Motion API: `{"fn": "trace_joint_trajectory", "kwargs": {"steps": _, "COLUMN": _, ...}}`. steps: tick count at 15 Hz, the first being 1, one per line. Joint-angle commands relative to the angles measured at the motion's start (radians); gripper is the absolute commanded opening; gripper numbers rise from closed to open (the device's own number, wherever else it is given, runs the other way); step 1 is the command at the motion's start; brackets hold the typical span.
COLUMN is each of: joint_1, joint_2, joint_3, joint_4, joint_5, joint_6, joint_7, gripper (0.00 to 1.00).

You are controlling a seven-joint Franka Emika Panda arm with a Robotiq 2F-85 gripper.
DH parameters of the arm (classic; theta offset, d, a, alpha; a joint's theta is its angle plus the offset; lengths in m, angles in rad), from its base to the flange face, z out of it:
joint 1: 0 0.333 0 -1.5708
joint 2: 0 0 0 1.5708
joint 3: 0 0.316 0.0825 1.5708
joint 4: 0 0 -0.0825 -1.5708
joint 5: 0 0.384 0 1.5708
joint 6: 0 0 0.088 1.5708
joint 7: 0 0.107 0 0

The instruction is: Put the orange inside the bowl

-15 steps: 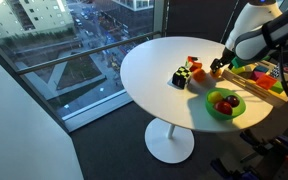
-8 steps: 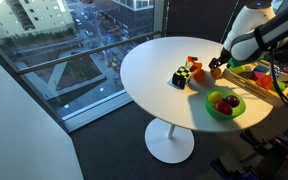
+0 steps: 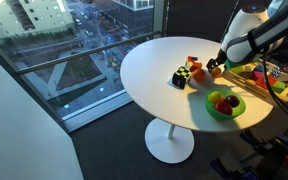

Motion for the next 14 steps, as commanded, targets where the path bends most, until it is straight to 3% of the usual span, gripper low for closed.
{"fn": "trace_joint_trajectory", "kwargs": {"steps": 1, "joint_1": 0.001, "joint_2": 0.030, "joint_3": -0.003, "joint_4": 0.031, "joint_5": 0.035, "joint_6": 0.023, "joint_7": -0.037, "gripper": 1.00}}
{"fn": "trace_joint_trajectory", "kwargs": {"steps": 14, "joint_1": 0.000, "joint_2": 0.024, "joint_3": -0.001, "joint_4": 0.026, "joint_5": 0.043, "joint_6": 0.012, "joint_7": -0.046, "gripper": 1.00}}
